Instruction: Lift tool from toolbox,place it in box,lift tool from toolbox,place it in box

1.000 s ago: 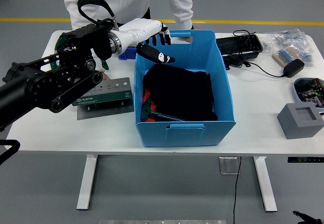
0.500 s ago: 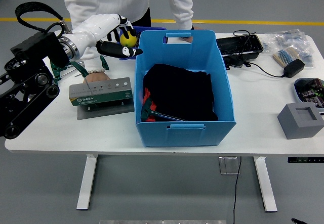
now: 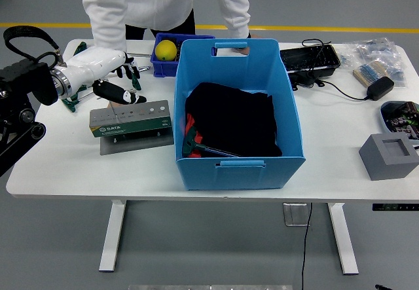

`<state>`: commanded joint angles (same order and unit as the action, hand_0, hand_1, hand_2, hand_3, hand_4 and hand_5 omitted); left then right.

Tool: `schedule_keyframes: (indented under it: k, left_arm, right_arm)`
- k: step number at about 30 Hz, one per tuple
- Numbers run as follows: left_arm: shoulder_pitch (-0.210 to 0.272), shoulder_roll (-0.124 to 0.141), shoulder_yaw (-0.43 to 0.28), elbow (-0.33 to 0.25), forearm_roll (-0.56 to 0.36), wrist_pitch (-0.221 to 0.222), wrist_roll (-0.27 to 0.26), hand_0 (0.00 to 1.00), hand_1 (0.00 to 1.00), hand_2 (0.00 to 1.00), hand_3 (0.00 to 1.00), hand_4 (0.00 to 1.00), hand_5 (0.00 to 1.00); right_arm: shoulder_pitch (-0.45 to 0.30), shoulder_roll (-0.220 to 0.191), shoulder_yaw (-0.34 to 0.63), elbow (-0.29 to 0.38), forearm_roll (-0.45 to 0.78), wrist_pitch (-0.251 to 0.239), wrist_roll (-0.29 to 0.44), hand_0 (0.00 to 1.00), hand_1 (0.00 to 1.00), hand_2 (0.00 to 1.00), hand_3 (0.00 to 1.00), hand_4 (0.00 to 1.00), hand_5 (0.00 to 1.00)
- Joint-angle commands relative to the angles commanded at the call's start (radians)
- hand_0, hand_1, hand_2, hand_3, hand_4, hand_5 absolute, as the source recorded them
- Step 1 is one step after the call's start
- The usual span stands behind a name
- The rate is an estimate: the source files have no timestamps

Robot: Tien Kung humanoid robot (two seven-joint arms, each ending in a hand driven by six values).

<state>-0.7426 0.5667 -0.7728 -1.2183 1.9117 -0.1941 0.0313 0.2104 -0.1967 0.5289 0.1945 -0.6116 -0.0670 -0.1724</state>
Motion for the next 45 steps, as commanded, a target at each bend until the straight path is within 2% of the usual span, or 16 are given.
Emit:
schedule_keyframes:
  k: [3, 4, 9, 10, 27, 28, 33, 34, 45]
  left_arm:
    - [-0.008, 0.005, 0.031, 0.038, 0.006, -0.003, -0.006, 0.812, 0.742, 0.759, 0.617, 0.919, 0.665]
    - [-0.013, 0.006, 0.044, 0.054, 0.005, -0.001, -0.011, 0.867, 0.8, 0.817, 0.641, 0.921, 0.664]
    - [-0.025, 0.006, 0.079, 0.104, 0.001, 0.009, -0.041, 0.867, 0.8, 0.817, 0.641, 0.921, 0.664]
    - [-0.026, 0.005, 0.081, 0.111, 0.001, 0.011, -0.045, 0.905, 0.848, 0.87, 0.633, 0.921, 0.662]
    - [-0.071, -0.015, 0.167, 0.226, 0.002, 0.003, -0.064, 0.92, 0.852, 0.857, 0.627, 0.926, 0.672]
    - [-0.074, -0.016, 0.171, 0.23, 0.002, 0.003, -0.064, 0.919, 0.799, 0.769, 0.593, 0.936, 0.682]
    - [-0.096, -0.025, 0.194, 0.259, 0.0, 0.005, -0.069, 0.919, 0.799, 0.769, 0.593, 0.936, 0.682]
    - [-0.101, -0.026, 0.201, 0.263, -0.002, 0.004, -0.07, 0.914, 0.734, 0.665, 0.548, 0.938, 0.686]
    - [-0.146, -0.036, 0.269, 0.292, -0.016, -0.019, -0.07, 0.914, 0.71, 0.63, 0.521, 0.941, 0.692]
  right_arm:
    - [0.001, 0.0, 0.0, 0.0, 0.0, 0.001, 0.0, 0.673, 0.662, 0.715, 0.565, 0.795, 0.675]
    - [0.001, 0.0, 0.0, -0.001, 0.001, 0.0, 0.0, 0.674, 0.662, 0.715, 0.565, 0.794, 0.673]
    - [-0.001, 0.001, 0.004, 0.0, -0.001, 0.001, -0.001, 0.674, 0.662, 0.715, 0.565, 0.794, 0.673]
    - [-0.002, 0.001, 0.004, 0.0, -0.002, 0.0, -0.001, 0.675, 0.662, 0.714, 0.564, 0.794, 0.673]
    - [-0.007, 0.003, 0.013, 0.003, -0.016, 0.002, -0.006, 0.675, 0.662, 0.715, 0.564, 0.793, 0.672]
    - [-0.007, 0.003, 0.013, 0.003, -0.017, 0.002, -0.006, 0.675, 0.662, 0.715, 0.564, 0.792, 0.673]
    - [-0.004, 0.001, 0.011, 0.002, -0.014, 0.004, -0.006, 0.675, 0.662, 0.715, 0.564, 0.792, 0.673]
    - [-0.002, 0.001, 0.009, 0.002, -0.013, 0.004, -0.006, 0.676, 0.663, 0.715, 0.564, 0.792, 0.673]
    - [0.009, -0.002, -0.005, 0.001, 0.005, 0.006, -0.002, 0.676, 0.663, 0.715, 0.564, 0.792, 0.673]
